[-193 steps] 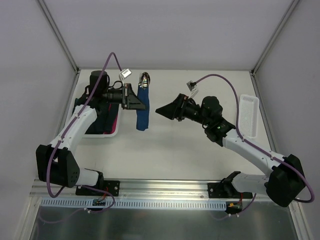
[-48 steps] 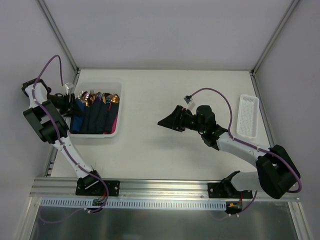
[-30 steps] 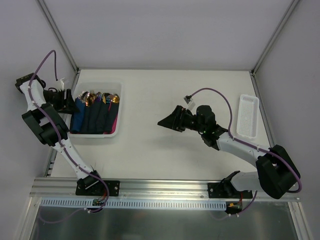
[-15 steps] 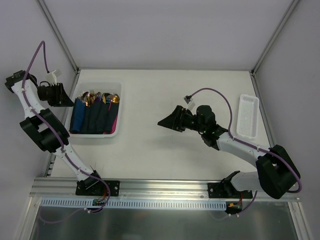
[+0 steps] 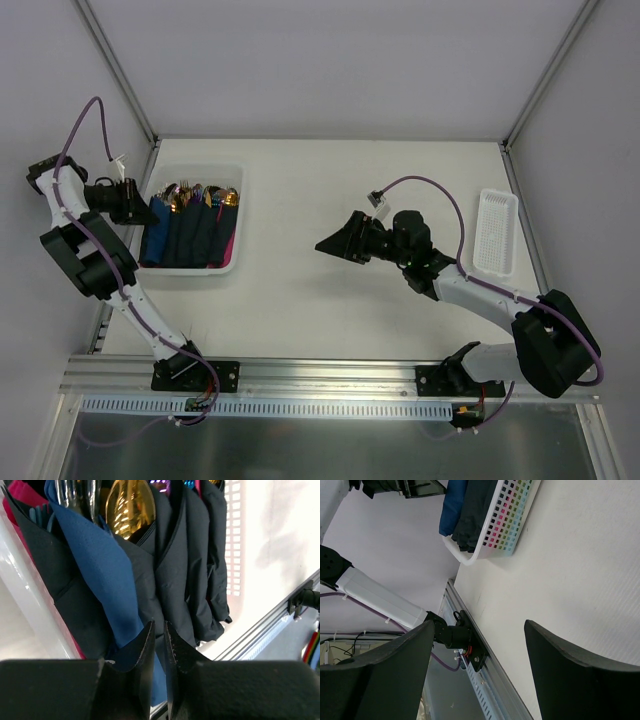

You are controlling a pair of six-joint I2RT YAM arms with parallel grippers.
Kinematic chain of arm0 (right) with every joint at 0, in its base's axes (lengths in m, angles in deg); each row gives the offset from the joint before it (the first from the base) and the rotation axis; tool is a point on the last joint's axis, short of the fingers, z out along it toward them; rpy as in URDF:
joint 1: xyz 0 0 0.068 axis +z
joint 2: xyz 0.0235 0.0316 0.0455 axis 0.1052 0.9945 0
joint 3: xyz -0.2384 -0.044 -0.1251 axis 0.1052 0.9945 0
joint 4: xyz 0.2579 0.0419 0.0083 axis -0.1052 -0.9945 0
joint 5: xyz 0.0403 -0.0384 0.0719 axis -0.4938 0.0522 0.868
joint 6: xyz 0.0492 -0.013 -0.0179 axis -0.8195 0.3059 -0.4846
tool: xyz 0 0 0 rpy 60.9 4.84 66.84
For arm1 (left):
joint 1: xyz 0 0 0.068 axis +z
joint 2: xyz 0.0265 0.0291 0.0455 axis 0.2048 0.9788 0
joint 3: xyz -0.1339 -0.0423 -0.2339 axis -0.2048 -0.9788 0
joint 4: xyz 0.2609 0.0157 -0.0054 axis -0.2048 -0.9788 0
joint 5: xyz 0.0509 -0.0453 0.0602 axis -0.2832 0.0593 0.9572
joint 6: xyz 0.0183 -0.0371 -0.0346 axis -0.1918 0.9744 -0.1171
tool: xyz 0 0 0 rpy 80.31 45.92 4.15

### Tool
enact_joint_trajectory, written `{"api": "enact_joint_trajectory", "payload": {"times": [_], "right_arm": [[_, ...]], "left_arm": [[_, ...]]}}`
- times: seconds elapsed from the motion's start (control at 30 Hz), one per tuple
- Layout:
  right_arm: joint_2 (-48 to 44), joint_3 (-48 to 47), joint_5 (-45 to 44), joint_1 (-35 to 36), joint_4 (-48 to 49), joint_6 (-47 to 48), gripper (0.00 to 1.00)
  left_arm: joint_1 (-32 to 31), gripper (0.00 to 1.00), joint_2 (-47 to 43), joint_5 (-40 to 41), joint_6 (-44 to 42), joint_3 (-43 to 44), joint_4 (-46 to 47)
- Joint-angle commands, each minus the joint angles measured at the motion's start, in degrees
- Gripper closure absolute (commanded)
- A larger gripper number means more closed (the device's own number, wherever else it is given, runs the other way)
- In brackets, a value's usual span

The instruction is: Place the utensils on the paper napkin and roll it up

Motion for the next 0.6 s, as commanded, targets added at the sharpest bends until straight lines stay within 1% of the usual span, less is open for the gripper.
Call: {"api": "enact_joint_trajectory", "payload": {"times": [0.0,0.33,0.57], "right_arm": [[-1.0,0.4,0.7,-0.2,2.9,0.1,0.24],[-1.2,0.8,0.7,-0.4,2.9,0.1,0.24],[-1.4,1.0,0.7,-0.5,2.9,0.1,0.24]], "left_arm": [[-0.3,0.88,1.4,1.0,1.2,-0.5,-1.6],[1.2,0.93,4.8,8.8,8.5,-0.5,7.4],[1.5,0.92,5.9,12.8,10.7,0.3,10.2]]}}
